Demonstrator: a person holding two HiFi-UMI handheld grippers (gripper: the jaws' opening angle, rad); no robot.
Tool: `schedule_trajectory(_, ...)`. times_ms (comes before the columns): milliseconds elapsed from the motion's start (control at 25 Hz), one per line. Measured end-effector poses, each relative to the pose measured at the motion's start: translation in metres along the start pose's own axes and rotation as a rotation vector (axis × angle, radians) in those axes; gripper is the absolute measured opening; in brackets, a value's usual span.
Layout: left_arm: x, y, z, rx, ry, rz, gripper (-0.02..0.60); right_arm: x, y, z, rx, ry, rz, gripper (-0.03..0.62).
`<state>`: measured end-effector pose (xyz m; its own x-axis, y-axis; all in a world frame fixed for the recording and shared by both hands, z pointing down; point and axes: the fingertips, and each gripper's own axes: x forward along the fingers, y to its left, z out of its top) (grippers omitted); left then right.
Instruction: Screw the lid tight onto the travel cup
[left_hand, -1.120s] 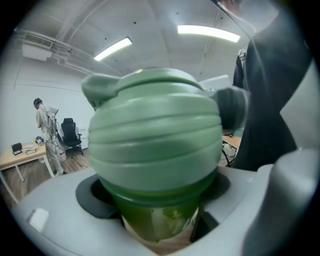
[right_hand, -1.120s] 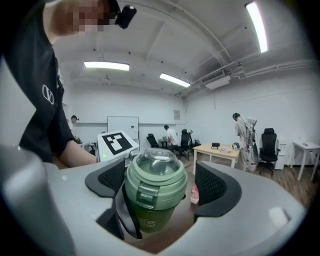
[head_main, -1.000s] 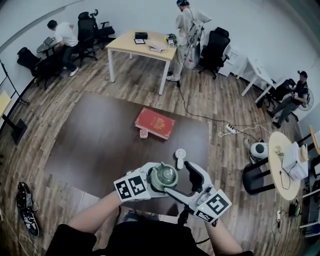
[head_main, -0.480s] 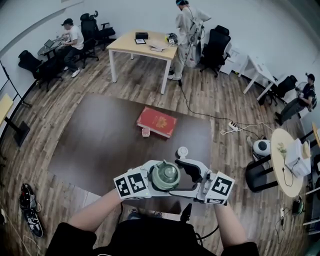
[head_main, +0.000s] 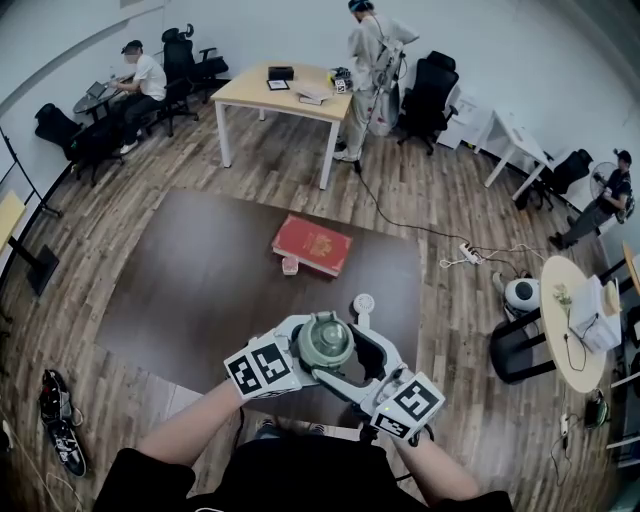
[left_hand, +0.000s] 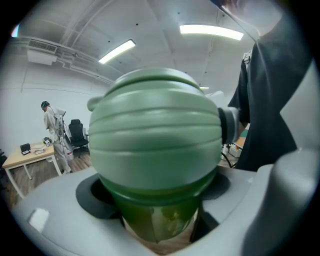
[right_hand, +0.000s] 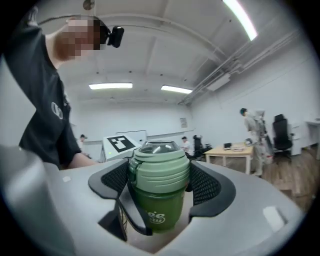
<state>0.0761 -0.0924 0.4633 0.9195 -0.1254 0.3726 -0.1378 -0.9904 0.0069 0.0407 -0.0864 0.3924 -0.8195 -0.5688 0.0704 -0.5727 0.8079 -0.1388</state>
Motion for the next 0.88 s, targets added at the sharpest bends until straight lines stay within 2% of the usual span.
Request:
schedule_trajectory(80, 0.003, 0.001, -0.004, -0.005, 0.011, 0.011, 0.417, 0.001, -0.001, -0.005, 0.019, 0.003, -0.193, 0.391)
schedule_trajectory(120, 0.004, 0.001, -0.007, -0.009, 0.011, 0.01, 0.417, 0.001, 0.0, -0.007, 0.02, 0.009, -0.257, 0.393)
schedule_trajectory(160, 0.004, 0.001, -0.009, -0.015, 0.009, 0.008, 0.416, 0.002, 0.0, -0.009, 0.022, 0.011, -0.294, 0.393)
schedule_trajectory(240, 0.005, 0.001, -0.011, -0.025, 0.005, 0.005, 0.417, 0.002, 0.0, -0.009, 0.033, 0.0, -0.293, 0.396)
schedule_trajectory(480, 0.001, -0.002, -0.005, -0.061, -0.031, -0.022, 0.417, -0.013, 0.001, 0.004, 0.014, -0.036, -0.103, 0.423)
schedule_trajectory(560, -0.003, -0.006, -0.002, -0.066, -0.045, -0.045, 0.417, -0.021, 0.0, 0.01, -0.004, -0.045, 0.012, 0.428)
schedule_trajectory(720, -0.004, -0.027, 0.006, -0.036, -0.05, -0.133, 0.417, -0.027, 0.015, 0.013, -0.172, 0.044, 0.315, 0.428)
schedule_trajectory(800, -0.002, -0.037, 0.007, -0.012, -0.032, -0.167, 0.417, -0.026, 0.017, 0.015, -0.202, 0.085, 0.391, 0.428)
schedule_trajectory(880, 0.0, -0.043, 0.007, 0.001, -0.021, -0.183, 0.417, -0.024, 0.018, 0.014, -0.187, 0.109, 0.454, 0.431)
